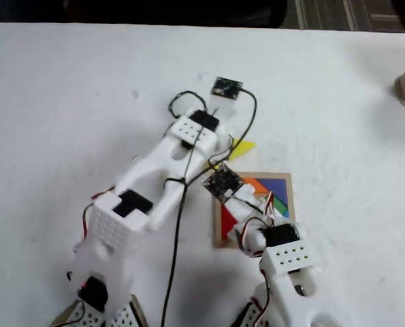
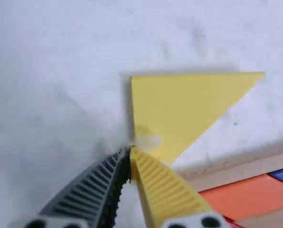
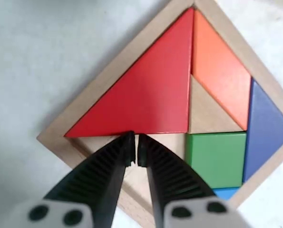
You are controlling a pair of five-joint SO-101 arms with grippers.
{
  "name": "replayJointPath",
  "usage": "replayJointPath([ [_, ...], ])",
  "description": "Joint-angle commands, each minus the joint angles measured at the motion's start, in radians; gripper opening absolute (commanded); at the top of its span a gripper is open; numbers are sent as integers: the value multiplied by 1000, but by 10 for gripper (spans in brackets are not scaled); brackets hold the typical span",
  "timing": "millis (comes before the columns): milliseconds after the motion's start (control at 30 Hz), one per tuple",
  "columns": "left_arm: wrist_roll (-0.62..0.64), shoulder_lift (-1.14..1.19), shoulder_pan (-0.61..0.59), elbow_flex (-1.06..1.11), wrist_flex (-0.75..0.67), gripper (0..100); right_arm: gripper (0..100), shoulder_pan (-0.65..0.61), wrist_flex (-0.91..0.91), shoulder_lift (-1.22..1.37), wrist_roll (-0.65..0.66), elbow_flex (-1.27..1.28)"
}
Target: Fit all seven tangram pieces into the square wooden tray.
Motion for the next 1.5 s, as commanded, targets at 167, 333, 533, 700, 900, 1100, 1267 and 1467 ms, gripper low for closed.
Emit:
replayJointPath([
  [167, -64, 5, -104, -32, -129, 129, 17, 242, -4, -4, -161, -117],
  [333, -141, -42, -42, -32, -63, 338, 17, 251, -5, -4, -164, -120],
  [533, -402, -73, -19, -32, -115, 402, 17, 268, -12, -4, -161, -118],
  [700, -548, -44, -10, -32, -173, 403, 17, 262, -12, -4, -160, -115],
  [900, -569, -134, 33, -28, -166, 400, 17, 282, -22, -4, -166, -118],
  [1100, -358, -229, -35, -23, -135, 402, 17, 519, -82, 5, -285, -164],
  [1267, -302, -229, -28, -23, -133, 404, 17, 648, -79, 7, -390, -196],
  [1467, -308, -128, 51, -44, -160, 404, 17, 895, -127, 7, -377, -212],
])
